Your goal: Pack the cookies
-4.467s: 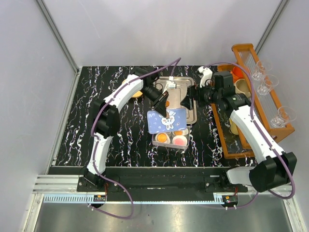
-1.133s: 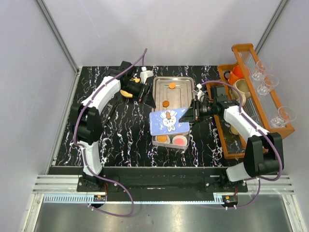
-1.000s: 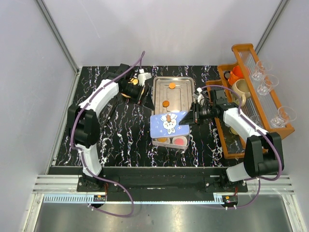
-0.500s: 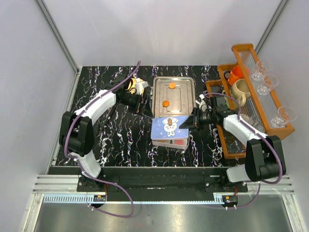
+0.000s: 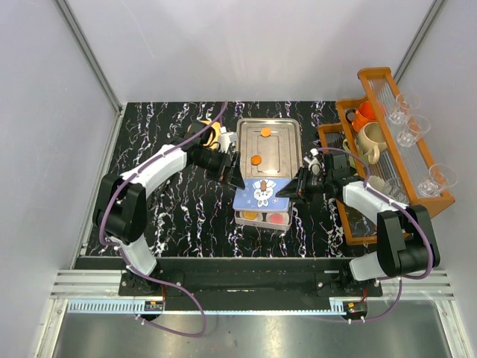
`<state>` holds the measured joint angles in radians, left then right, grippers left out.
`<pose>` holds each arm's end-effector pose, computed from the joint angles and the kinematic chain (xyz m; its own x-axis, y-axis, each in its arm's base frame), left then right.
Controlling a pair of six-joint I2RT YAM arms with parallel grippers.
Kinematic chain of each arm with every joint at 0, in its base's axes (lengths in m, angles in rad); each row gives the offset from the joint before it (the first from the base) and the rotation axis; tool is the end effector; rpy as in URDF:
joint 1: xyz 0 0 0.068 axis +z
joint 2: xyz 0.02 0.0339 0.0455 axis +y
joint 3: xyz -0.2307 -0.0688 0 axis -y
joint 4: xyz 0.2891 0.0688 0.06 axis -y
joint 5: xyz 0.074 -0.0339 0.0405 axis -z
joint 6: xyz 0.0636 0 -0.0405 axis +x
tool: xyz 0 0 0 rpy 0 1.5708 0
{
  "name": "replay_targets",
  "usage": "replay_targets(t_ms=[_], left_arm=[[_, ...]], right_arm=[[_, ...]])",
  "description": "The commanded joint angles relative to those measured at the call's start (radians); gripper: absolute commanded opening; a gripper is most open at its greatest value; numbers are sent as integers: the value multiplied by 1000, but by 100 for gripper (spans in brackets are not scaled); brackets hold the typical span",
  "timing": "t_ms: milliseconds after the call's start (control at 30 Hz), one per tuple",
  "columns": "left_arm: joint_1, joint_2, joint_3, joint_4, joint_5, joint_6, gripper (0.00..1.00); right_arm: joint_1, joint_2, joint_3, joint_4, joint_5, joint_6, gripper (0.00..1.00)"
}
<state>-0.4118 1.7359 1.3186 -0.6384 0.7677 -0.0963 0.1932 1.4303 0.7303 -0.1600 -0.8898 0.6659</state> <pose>0.3539 -0.2028 0.1745 -0.8516 0.2965 -0.4322 0.5220 0.5535 -0.6489 0.3064 0.1103 0.1151 -0.9669 0.2071 -0.1493 -0.0268 0.4992 0.8661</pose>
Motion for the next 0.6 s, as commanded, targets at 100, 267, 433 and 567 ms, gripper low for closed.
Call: replay_targets(t_ms=[100,267,433,567], left_arm=[[-16,-44,-35,51,-27,-20,99],[-28,-42,-47,54,-41,-14,99],[-35,-44,-64,60,-45,-13,99],[-36,-53,-85,74,-47,-14,99]], right_arm=[[2,4,-25,102,8,50,0],[8,5,-28,109,0,52,0],[18,12,-34,106,-8,46,0],[29,13,-35,97,-14,34,0]])
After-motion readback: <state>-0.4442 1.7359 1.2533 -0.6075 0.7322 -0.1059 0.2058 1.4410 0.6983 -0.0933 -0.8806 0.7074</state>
